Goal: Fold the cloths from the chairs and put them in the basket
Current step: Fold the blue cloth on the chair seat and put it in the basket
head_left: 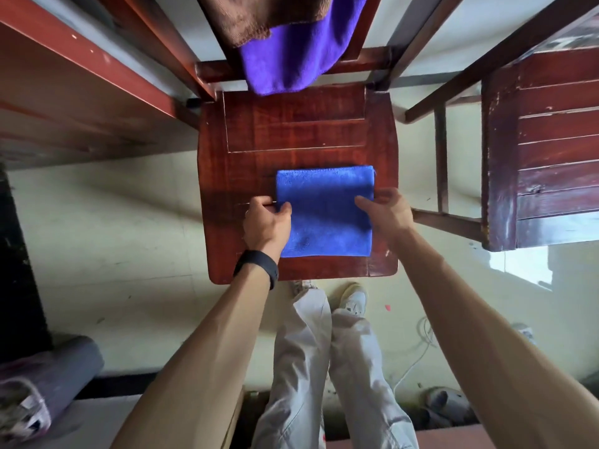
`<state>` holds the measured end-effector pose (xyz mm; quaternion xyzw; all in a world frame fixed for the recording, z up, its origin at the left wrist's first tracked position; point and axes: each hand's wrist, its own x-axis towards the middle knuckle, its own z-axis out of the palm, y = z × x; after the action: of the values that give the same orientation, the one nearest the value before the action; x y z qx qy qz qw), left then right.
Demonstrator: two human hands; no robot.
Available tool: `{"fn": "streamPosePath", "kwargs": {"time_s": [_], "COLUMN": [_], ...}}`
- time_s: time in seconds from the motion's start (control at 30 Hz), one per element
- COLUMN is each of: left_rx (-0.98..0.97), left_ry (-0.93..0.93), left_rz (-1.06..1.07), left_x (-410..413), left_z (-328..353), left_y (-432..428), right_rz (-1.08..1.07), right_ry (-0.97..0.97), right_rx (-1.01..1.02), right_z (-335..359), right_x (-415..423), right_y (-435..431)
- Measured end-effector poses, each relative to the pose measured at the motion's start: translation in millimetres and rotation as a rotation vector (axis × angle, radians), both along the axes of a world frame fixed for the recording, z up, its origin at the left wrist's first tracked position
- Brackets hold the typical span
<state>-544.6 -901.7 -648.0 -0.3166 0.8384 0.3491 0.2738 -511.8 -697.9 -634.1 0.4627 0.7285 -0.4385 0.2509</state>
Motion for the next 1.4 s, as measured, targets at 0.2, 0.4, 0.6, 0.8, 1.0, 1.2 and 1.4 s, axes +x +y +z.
{"fn": "streamPosePath", "kwargs": {"time_s": [0.2, 0.4, 0.6, 0.8, 1.0, 1.2, 1.4], "left_rx": [0.165, 0.299, 0.563, 0.723, 0.922, 0.987, 0.989], "left_ry": [-0.118, -0.107, -0.082, -0.130, -0.157, -0.130, -0.122], "left_rz": [-0.017, -0.029, -0.053, -0.174, -0.193, -0.354, -0.555], "left_x": [-16.6, -17.2, -3.7, 5.6, 3.8, 20.6, 66.1], "left_z": [-8.9, 1.9, 36.2, 123.9, 255.1, 372.4, 447.6], "left_y": [-11.8, -19.7, -29.1, -21.1, 19.6, 88.1, 188.4], "right_rz": [-0.065, -0.157, -0.223, -0.269, -0.309, -0.337, -0.464], "right_ry": [-0.020, 0.069, 0.171, 0.307, 0.473, 0.666, 0.830], "right_rx": [-0.073, -0.157, -0.335, -0.467, -0.466, -0.349, -0.215], "right_z": [-6.3, -3.1, 26.5, 119.9, 257.7, 378.3, 453.8], "right_x": [-3.5, 13.7, 44.9, 86.4, 109.9, 159.5, 248.6], "right_y": [4.5, 4.7, 17.0, 44.0, 76.1, 123.0, 182.4]}}
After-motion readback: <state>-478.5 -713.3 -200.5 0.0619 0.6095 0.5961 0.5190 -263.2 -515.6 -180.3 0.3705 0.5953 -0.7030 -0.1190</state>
